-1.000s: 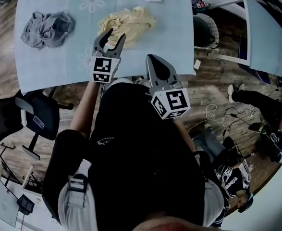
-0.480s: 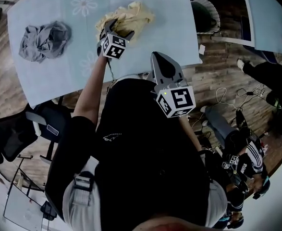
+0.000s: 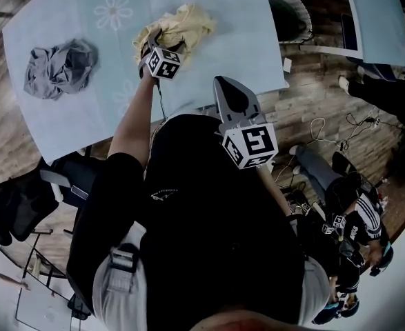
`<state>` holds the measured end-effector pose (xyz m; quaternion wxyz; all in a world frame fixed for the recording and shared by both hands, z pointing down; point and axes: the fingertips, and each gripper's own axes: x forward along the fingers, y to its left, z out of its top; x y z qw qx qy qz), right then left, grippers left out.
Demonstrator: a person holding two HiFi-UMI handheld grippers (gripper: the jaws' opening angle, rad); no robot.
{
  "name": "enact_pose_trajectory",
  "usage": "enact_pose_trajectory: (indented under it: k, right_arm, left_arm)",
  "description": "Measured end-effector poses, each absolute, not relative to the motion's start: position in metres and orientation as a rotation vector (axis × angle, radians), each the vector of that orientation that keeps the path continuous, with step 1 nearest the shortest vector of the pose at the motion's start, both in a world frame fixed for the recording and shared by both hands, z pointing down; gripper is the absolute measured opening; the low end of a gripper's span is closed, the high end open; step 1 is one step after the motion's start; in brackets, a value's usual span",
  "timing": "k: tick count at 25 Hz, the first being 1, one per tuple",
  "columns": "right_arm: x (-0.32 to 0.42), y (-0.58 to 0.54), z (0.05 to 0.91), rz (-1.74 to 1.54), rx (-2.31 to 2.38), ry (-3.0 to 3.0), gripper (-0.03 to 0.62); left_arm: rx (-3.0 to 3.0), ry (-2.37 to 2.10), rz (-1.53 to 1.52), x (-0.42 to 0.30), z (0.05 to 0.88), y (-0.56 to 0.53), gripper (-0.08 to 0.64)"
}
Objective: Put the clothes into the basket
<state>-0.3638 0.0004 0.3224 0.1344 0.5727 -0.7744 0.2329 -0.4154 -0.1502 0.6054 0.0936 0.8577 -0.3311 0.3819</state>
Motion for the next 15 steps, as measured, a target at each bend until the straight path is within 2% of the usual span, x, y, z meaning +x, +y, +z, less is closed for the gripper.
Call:
enact_pose_trajectory:
  k: [2, 6, 9, 15]
  right_arm:
    - [-0.364, 0.000, 0.323, 0.675, 1.661, -2.247, 0.009]
    - [-0.360, 0.005, 0.323, 0.689, 1.688, -2.240, 0.009]
    - [-0.351, 0.016, 0.324, 0.711, 1.725, -2.223, 0.009]
    - [-0.329, 0.034, 0.319, 0.705, 1.817, -2.198, 0.009]
  left_arm:
    - [2.553, -0.979, 1.134, -0.416, 0.605, -0.149, 0.356]
    - [2.563, -0.978, 1.150, -0.421, 0.600, -0.147, 0.255]
    - [2.528, -0.954, 1.132, -0.424, 0.591, -0.145, 0.129]
    - [2.377, -0.965, 1.018, -0.437, 0.586, -0.123, 0.091]
